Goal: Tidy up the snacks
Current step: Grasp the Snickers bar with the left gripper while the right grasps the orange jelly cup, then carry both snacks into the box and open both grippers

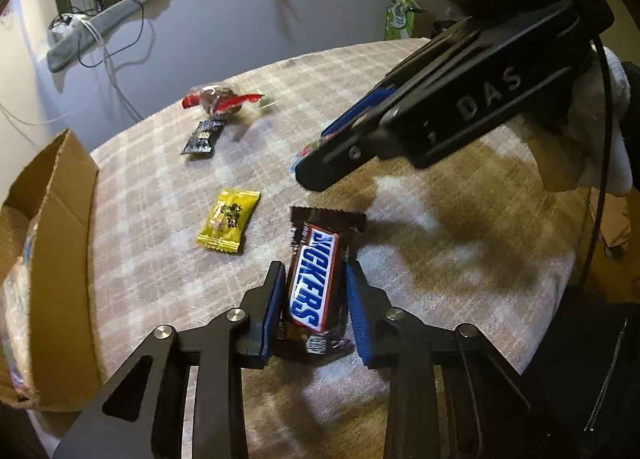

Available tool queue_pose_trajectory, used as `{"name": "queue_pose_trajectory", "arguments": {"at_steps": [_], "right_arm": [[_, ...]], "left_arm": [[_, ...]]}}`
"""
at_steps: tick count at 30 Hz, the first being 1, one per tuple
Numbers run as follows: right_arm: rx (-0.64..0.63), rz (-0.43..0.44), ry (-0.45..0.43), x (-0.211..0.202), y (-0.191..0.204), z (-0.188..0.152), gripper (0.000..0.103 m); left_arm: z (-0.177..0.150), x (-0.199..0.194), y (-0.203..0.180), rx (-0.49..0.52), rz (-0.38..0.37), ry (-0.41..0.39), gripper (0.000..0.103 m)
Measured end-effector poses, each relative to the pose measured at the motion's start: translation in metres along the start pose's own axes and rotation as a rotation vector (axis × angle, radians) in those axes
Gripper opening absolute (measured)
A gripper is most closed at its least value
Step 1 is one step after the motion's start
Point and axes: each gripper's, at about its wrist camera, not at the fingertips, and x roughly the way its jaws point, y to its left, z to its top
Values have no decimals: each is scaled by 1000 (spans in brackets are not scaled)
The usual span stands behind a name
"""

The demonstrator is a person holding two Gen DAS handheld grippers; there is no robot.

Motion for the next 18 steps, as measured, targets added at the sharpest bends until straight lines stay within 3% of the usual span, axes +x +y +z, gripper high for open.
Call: {"name": "queue_pose_trajectory", "arguments": {"at_steps": [11, 18], "right_arm": [[3, 1, -50, -12, 3, 10, 43], [-23, 15, -112, -20, 24, 39, 43]], "left_arm": [[-3, -25, 29, -136, 10, -60, 27], [-3, -58, 64, -216, 75, -135, 27]]}}
